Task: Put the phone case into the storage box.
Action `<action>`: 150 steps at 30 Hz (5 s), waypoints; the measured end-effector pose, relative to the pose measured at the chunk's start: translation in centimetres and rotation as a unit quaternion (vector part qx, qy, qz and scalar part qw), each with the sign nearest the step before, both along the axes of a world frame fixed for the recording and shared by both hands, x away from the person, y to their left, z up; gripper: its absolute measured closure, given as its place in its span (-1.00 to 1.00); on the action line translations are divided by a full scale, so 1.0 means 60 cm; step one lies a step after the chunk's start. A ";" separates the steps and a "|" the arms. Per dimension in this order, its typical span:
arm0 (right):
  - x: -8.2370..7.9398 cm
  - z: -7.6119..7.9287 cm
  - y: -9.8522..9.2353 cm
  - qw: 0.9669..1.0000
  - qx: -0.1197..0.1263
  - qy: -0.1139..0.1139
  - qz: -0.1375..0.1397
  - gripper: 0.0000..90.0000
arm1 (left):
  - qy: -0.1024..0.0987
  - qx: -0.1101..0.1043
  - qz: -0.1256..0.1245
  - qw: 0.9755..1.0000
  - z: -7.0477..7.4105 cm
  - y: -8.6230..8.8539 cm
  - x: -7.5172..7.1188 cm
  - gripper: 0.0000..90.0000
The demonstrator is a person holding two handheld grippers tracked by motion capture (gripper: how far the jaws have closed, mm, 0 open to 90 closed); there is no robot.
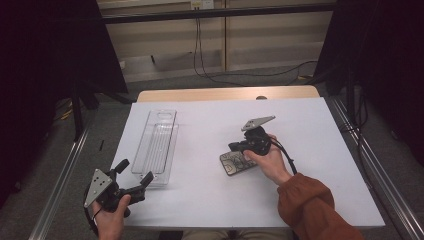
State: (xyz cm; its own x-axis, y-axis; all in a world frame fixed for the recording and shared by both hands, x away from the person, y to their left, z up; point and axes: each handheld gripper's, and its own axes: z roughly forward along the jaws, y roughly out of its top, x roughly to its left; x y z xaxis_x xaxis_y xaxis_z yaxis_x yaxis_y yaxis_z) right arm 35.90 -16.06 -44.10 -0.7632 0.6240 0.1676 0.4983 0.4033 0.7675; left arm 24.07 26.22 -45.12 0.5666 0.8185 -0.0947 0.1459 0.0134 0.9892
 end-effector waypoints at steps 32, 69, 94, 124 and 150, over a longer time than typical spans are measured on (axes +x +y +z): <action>0.072 -0.052 0.088 0.991 -0.104 0.084 0.009 1.00 | 0.001 -0.005 -0.003 1.000 -0.001 0.002 0.001 -0.93; 0.020 -0.048 0.060 0.988 -0.108 0.103 0.039 1.00 | 0.002 -0.002 0.001 1.000 -0.002 0.002 0.001 -0.93; -0.003 -0.046 0.048 0.987 -0.115 0.104 0.050 1.00 | 0.004 -0.004 0.001 1.000 -0.002 0.002 0.001 -0.93; -0.036 -0.047 0.019 0.986 -0.104 0.113 0.058 1.00 | 0.004 -0.003 0.001 1.000 -0.002 0.002 0.002 -0.93; -0.076 -0.044 0.011 0.985 -0.107 0.114 0.075 1.00 | 0.003 -0.002 -0.002 1.000 -0.002 0.001 0.003 -0.93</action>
